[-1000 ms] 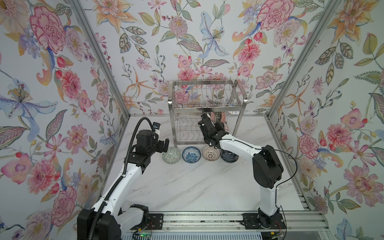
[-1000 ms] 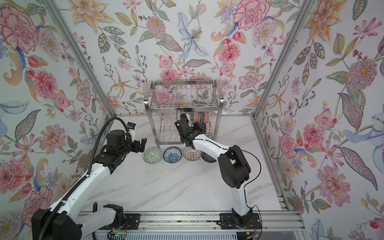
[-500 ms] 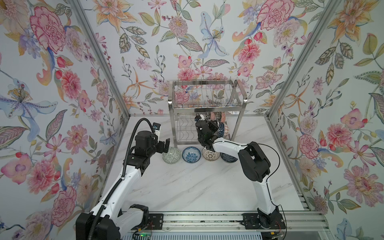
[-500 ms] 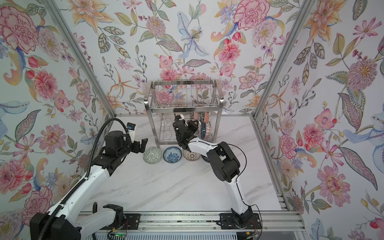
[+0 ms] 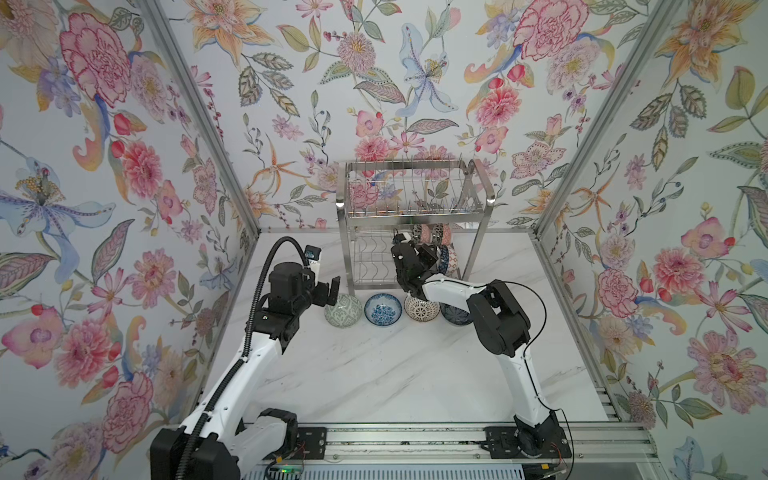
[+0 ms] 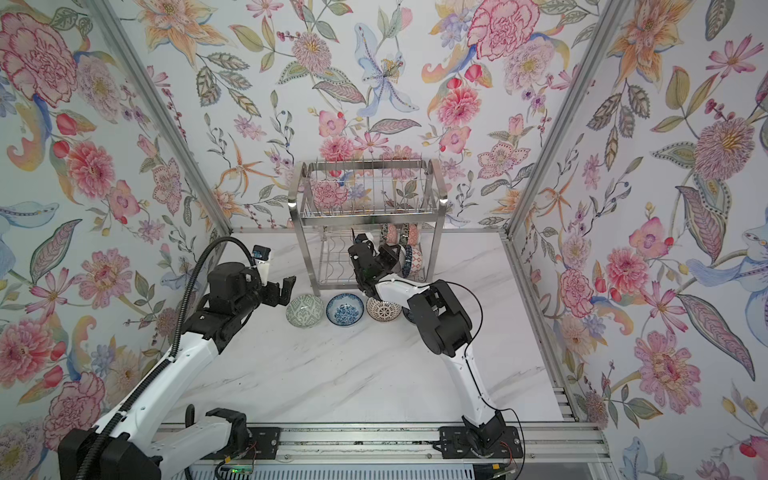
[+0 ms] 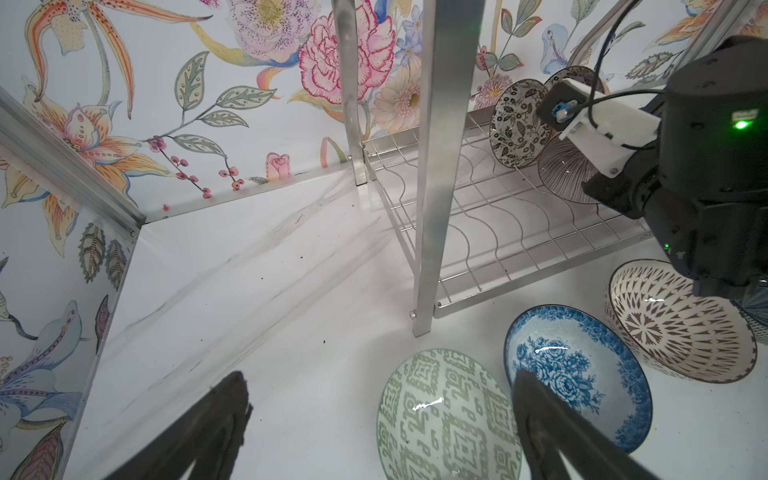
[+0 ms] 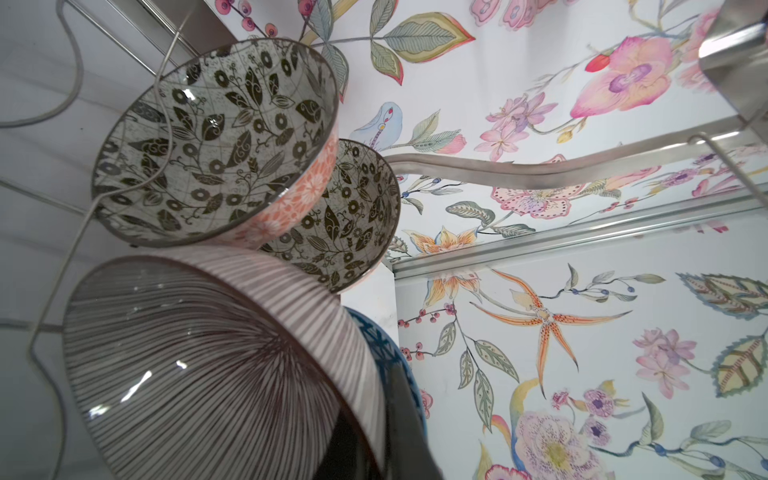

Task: Load the bowls into the dish rack
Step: 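Lower purple-striped bowl upright into a rack slot with right gripper, then open right gripper and withdraw while left gripper reaches toward green-patterned bowl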

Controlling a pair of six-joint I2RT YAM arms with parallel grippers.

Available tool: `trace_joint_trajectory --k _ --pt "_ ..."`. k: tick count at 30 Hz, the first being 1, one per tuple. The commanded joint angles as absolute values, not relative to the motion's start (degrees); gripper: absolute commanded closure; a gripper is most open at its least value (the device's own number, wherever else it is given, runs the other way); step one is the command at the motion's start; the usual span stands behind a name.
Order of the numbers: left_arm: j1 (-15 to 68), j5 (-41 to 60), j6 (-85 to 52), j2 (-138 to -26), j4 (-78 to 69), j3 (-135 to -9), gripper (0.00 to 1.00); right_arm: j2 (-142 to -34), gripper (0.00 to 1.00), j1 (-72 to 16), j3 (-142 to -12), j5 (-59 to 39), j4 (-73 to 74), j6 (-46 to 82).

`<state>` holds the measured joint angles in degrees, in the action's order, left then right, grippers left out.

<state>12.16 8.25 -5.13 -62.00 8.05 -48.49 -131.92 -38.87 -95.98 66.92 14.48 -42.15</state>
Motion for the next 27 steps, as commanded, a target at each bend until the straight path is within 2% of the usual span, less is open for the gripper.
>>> trace_joint_trajectory --k 1,5,9,14,19,22,27 --pt "11.95 9.14 -5.45 -61.21 7.60 -47.90 0.01 -133.42 1.00 -39.09 -99.46 69.05 13.23 -40.00" --pt "11.88 9.01 -5.30 -61.13 7.65 -47.99 0.01 -133.71 1.00 -39.96 -100.34 68.71 8.82 -36.05" --pt "11.87 8.53 -5.02 -61.11 7.74 -47.99 0.01 -132.60 0.81 -40.21 -101.32 67.07 1.41 -28.75" --pt "11.85 8.09 -4.75 -61.59 7.95 -47.99 0.01 -129.46 0.65 -40.18 -100.99 64.03 -3.88 -22.56" --pt "11.83 8.44 -4.79 -62.06 7.82 -47.99 0.01 -126.04 0.21 -40.48 -99.74 63.76 -8.49 -17.87" --pt "11.82 8.35 -4.69 -62.07 7.59 -47.81 0.01 -121.67 0.03 -41.02 -97.02 60.74 -9.13 -16.15" --pt "11.86 9.01 -4.94 -62.82 7.79 -48.14 0.01 -112.80 0.01 -42.67 -91.58 50.52 -13.19 -8.00"
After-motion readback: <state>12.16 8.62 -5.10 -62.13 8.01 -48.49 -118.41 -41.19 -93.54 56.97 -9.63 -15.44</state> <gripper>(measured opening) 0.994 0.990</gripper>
